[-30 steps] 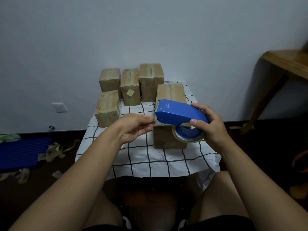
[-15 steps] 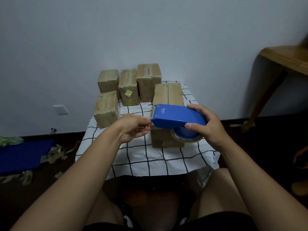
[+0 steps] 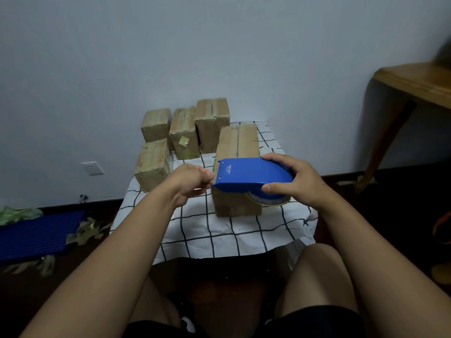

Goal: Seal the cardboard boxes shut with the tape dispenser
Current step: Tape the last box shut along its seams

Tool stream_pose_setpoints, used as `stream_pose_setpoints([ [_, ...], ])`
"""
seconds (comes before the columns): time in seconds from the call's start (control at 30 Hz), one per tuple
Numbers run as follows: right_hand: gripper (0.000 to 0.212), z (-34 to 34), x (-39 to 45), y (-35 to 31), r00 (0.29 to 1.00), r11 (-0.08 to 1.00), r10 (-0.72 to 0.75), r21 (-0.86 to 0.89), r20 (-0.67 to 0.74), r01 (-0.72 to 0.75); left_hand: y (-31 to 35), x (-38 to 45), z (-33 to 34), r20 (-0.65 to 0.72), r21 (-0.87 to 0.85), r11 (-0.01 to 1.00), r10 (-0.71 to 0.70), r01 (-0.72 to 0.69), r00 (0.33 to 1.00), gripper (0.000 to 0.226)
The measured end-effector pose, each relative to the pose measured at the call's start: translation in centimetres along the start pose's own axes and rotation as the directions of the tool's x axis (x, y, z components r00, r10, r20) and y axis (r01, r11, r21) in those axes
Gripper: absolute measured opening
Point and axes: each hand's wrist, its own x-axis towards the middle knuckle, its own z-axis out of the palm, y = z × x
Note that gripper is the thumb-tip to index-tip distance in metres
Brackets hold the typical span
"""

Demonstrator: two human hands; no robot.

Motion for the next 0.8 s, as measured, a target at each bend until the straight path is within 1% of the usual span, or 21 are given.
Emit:
stream_pose_setpoints([
  [0.1,0.056,-1.0,0.3,-0.1,1.000,1.000,0.007,-0.016,-0.006,-0.007,0.2,0.1,0.5,-0.044,0.039,0.999,0.029,-0.028,0.999,0.022],
  [0.27,0.056,-2.8,0.2,0.0,0.999,0.999,0.026,-0.032,0.026,-0.025,0.5,0.5,1.5,-0.060,0.010,0.999,0.031,-0.030,0.998,0.020],
  [0.4,0.058,-5.1,-0.2,0.5,0.999,0.993,0.041,-0.108,-0.009,-0.042,-0.2,1.0,0.3,-0.158,0.007,0.999,0.050,-0.050,0.986,0.019],
  [0.5,0.058,-6.2,-0.3,0.8,0.998,0.987,0.060,-0.148,-0.010,-0.061,-0.8,1.3,-0.6,-0.141,-0.002,0.999,0.040,-0.041,0.989,0.014],
  [0.63,0.055,-6.2,0.4,0.4,0.998,0.977,0.053,-0.210,0.015,-0.049,-1.5,1.7,0.4,-0.198,0.013,0.999,0.033,-0.030,0.980,0.009],
  [0.8,0.050,-6.7,0.8,0.1,0.998,0.966,0.054,-0.253,0.019,-0.047,-2.3,2.1,1.3,-0.196,0.002,1.000,0.030,-0.030,0.980,0.013],
])
